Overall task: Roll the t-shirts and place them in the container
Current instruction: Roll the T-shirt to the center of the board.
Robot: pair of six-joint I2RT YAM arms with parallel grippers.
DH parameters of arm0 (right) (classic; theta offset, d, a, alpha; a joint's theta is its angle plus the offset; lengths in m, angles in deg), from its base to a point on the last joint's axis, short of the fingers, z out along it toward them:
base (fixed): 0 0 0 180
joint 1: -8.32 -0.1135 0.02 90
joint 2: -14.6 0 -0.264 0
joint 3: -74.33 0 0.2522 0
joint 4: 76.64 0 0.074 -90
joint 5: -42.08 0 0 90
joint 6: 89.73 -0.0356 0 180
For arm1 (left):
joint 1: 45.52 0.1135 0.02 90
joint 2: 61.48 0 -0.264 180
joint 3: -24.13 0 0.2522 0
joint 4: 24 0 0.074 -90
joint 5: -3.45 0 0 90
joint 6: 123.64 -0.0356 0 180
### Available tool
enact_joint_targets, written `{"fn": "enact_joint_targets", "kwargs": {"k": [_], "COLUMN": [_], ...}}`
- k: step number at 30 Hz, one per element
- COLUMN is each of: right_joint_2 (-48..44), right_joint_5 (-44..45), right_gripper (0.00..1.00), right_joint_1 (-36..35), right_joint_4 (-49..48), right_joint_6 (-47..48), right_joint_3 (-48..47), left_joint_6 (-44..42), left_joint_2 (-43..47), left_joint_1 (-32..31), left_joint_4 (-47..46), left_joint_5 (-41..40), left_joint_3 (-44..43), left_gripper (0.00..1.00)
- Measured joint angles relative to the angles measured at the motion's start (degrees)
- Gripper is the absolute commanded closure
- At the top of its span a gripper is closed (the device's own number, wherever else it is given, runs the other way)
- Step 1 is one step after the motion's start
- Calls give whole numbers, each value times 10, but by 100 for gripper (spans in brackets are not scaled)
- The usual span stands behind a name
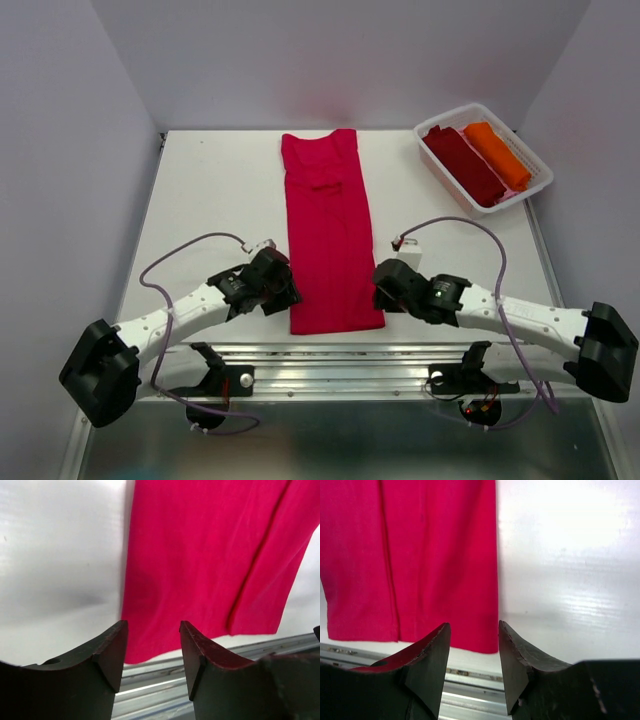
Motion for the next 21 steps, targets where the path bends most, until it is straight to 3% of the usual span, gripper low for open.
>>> {"fn": "enact_joint_targets", "kwargs": {"k": [7, 17, 21], "right_joint_2": [-38, -50, -43], "right_joint_5": [-66, -109, -121], "right_gripper": [50, 50, 52], "right_joint_1": [3, 5, 9], "right_joint_4": [1, -28, -44], "right_joint_6": [-50, -83, -88], "right_joint_3": [72, 119, 123], "left_joint_6": [25, 56, 62], "left_joint_2": [40, 80, 81], "left_joint_1": [-17, -17, -17], "left_joint_4": [27, 0, -12], "left_joint_5": [28, 78, 87], "left_joint_3": [42, 112, 114], "left_gripper": [40, 48, 57]}}
